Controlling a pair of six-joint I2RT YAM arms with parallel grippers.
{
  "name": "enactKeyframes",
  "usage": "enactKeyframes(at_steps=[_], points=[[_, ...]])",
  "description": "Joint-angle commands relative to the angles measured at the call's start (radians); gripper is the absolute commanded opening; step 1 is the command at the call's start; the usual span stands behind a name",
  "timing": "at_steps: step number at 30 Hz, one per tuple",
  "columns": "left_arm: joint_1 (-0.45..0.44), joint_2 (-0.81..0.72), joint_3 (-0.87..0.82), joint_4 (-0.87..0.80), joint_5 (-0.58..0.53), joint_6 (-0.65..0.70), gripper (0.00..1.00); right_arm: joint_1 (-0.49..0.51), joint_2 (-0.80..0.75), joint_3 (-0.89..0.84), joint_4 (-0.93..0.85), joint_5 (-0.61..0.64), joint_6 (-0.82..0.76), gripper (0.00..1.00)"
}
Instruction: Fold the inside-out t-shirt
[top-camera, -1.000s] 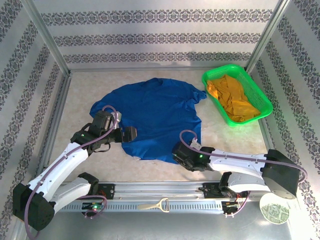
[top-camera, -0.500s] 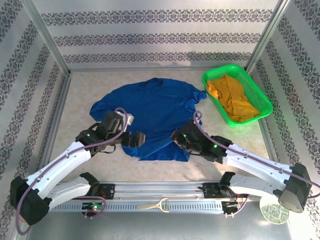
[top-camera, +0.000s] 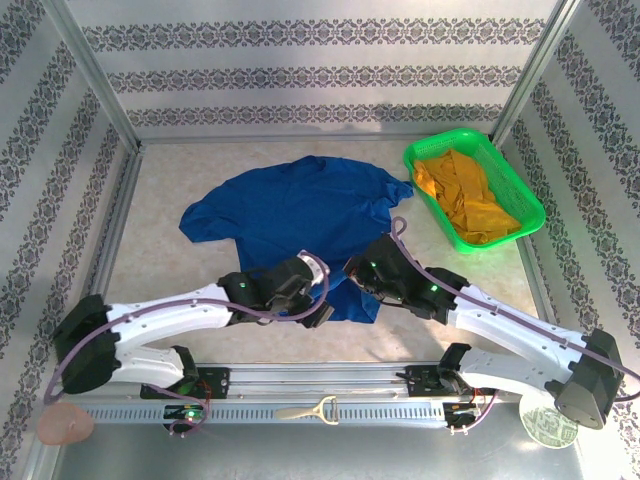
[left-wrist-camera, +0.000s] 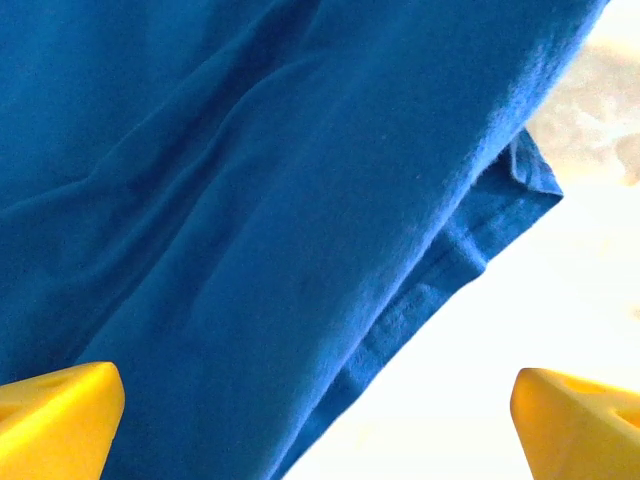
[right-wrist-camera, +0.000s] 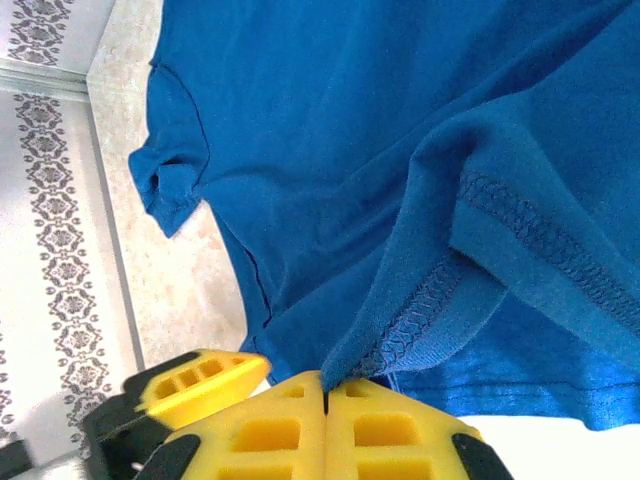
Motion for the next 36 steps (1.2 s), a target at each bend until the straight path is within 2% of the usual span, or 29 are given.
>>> enactKeyframes(at_steps=[1,5,6,7,8,9,10,12,14,15,17,20,23,26,30,36], points=[[-0.019,0.079,0.041,0.101,-0.097,0.045,0.99,-0.008,-0.029,0.003,-0.009,-0.005,-0.004,0.00],[-0.006,0.145,0.045,0.162,-0.242,0.050,0.99,-0.011,-0.059,-0.006,-0.024,-0.002,0.007,0.00],[0.007,0.147,0.049,0.177,-0.246,0.056,0.89,-0.012,-0.068,-0.010,-0.028,-0.001,0.010,0.00],[0.022,0.143,0.062,0.181,-0.239,0.060,0.72,-0.014,-0.078,-0.017,-0.029,0.000,0.012,0.00],[0.040,0.135,0.080,0.173,-0.229,0.065,0.40,-0.018,-0.086,-0.026,-0.031,-0.002,0.015,0.00],[0.054,0.124,0.099,0.159,-0.216,0.069,0.12,-0.021,-0.096,-0.036,-0.033,0.000,0.017,0.00],[0.069,0.109,0.124,0.134,-0.194,0.077,0.00,-0.025,-0.110,-0.051,-0.029,0.001,0.018,0.00],[0.093,0.082,0.194,0.060,-0.125,0.104,0.00,-0.024,-0.149,-0.092,-0.018,0.016,0.021,0.27],[0.109,0.075,0.278,-0.036,-0.058,0.116,0.00,-0.019,-0.201,-0.148,0.003,0.031,0.033,0.38],[0.118,0.080,0.328,-0.091,-0.023,0.117,0.00,-0.009,-0.234,-0.186,0.024,0.043,0.045,0.39],[0.122,0.096,0.406,-0.181,0.010,0.120,0.00,0.025,-0.293,-0.261,0.065,0.066,0.072,0.38],[0.122,0.126,0.488,-0.271,0.031,0.124,0.00,0.131,-0.312,-0.361,0.186,0.130,0.132,0.30],[0.122,0.148,0.535,-0.319,0.039,0.124,0.00,0.280,-0.225,-0.403,0.343,0.261,0.165,0.22],[0.122,0.160,0.563,-0.343,0.041,0.122,0.00,0.359,-0.068,-0.388,0.506,0.340,0.168,0.15],[0.121,0.174,0.599,-0.379,0.067,0.114,0.00,0.358,0.144,-0.343,0.701,0.372,0.146,0.07],[0.121,0.171,0.628,-0.415,0.110,0.076,0.00,0.264,0.379,-0.286,0.926,0.416,0.109,0.00]])
